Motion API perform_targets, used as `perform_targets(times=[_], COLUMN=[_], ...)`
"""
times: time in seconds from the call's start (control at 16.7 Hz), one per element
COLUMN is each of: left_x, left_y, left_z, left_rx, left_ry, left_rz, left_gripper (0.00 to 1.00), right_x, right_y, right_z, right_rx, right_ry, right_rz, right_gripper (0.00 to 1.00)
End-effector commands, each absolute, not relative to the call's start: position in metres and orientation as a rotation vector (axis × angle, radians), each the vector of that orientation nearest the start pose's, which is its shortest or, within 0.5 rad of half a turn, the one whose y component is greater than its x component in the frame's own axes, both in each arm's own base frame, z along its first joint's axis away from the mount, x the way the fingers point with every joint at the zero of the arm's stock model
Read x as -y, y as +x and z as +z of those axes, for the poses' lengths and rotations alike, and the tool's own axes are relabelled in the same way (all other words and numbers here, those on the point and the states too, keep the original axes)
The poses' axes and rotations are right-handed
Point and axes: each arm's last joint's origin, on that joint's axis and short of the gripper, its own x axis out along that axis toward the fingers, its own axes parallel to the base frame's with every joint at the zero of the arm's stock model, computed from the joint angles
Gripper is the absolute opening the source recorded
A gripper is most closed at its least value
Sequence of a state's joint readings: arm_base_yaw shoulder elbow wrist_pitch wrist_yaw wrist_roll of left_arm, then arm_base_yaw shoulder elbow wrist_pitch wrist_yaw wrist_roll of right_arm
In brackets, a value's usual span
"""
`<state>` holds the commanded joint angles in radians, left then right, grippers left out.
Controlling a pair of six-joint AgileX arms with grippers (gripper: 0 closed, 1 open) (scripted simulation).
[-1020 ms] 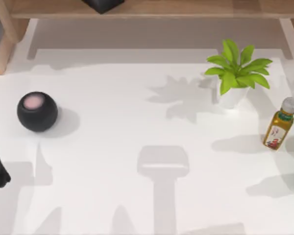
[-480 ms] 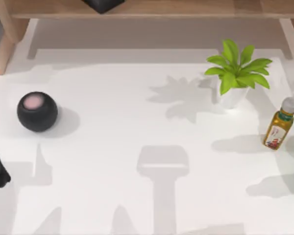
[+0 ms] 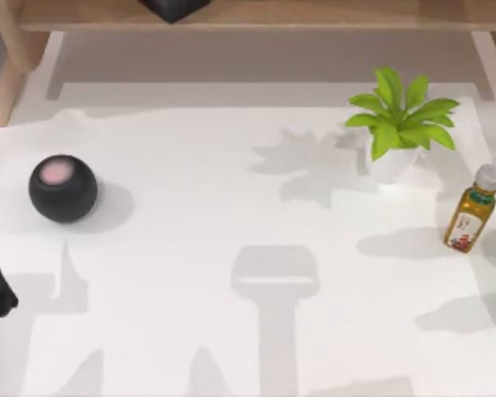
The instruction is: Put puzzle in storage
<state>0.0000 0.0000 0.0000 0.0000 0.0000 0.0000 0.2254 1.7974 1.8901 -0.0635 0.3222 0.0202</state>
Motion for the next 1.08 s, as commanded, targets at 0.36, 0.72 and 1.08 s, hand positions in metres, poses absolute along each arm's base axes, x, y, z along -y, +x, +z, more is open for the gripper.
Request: perform_targets(times=[0.36,0.72,1.08], left_x=[0.001,0.001,0.001], left_y=[0.106,0.106,0.106], left_z=[0.16,0.16,0.16], left_rx=[0.0,0.0,0.0], left_ry=[0.0,0.0,0.0], left_rz=[0.0,0.0,0.0], left_gripper=[1.0,1.0,1.0], right_x=[0.01,0.102,0.163], right_y=[0.377,0.376,0.432], right_z=[0.503,0.475,0.348], right_rx=[-0.058,-0.516,-1.14], right_ry=[-0.045,-0.151,-0.14], right_rz=[-0.323,-0.489,-0.325], right_gripper=[0.0,0.0,0.0])
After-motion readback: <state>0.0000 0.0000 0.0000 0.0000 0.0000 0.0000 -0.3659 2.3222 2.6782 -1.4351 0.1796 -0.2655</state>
